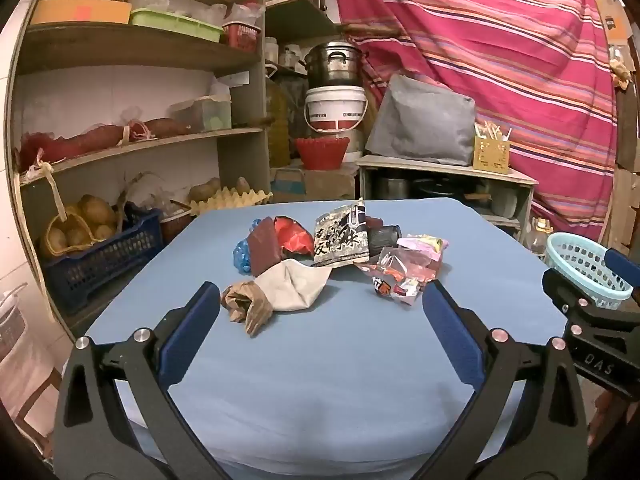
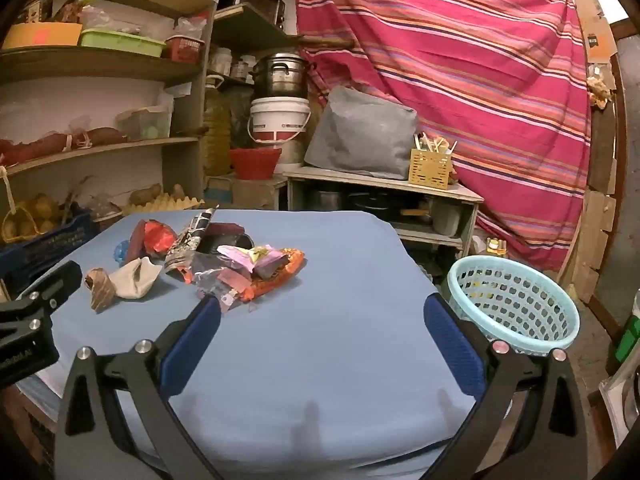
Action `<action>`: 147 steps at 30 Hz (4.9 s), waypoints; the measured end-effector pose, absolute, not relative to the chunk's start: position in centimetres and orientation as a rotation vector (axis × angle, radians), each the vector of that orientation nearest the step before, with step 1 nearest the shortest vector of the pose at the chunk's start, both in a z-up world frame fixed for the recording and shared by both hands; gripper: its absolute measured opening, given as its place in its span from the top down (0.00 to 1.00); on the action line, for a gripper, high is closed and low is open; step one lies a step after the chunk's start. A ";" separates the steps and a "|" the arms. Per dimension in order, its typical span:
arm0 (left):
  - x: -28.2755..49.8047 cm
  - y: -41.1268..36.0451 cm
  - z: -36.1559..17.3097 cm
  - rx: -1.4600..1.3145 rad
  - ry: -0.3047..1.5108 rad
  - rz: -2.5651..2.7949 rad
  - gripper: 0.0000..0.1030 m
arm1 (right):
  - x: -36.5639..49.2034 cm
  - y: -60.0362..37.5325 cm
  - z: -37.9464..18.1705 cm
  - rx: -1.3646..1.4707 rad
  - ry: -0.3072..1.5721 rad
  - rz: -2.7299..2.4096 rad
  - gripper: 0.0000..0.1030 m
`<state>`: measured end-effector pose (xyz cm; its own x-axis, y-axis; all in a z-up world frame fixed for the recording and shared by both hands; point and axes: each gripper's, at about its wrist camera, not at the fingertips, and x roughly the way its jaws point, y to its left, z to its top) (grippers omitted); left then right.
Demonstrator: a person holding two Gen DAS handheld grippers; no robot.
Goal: Collect trash
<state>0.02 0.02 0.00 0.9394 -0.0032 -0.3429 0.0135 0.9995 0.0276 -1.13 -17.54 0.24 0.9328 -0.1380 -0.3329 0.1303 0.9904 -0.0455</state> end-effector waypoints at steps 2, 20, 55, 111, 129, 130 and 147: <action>-0.1 0.0 0.0 0.032 0.344 -0.002 0.05 | -1.1 -17.6 0.2 -0.020 0.343 -0.136 0.04; 0.9 1.2 0.1 0.013 0.365 0.015 0.05 | -1.2 -17.5 0.3 -0.029 0.339 -0.144 0.04; 0.7 2.3 0.5 -0.021 0.356 0.035 0.05 | -1.2 -17.7 0.1 -0.042 0.343 -0.146 0.04; 1.3 2.1 -0.4 -0.003 0.403 0.019 0.05 | 0.0 -18.0 -1.6 -0.036 0.382 -0.152 0.04; 5.2 5.7 -2.5 0.018 0.486 0.056 0.05 | 3.2 -19.9 -2.8 0.038 0.468 -0.160 0.04; 5.6 6.0 -2.7 0.016 0.494 0.060 0.05 | 3.5 -19.9 -2.8 0.045 0.480 -0.161 0.04; 13.3 9.5 -4.8 0.008 0.654 0.062 0.05 | 5.5 -17.6 -2.3 -0.012 0.477 -0.186 0.04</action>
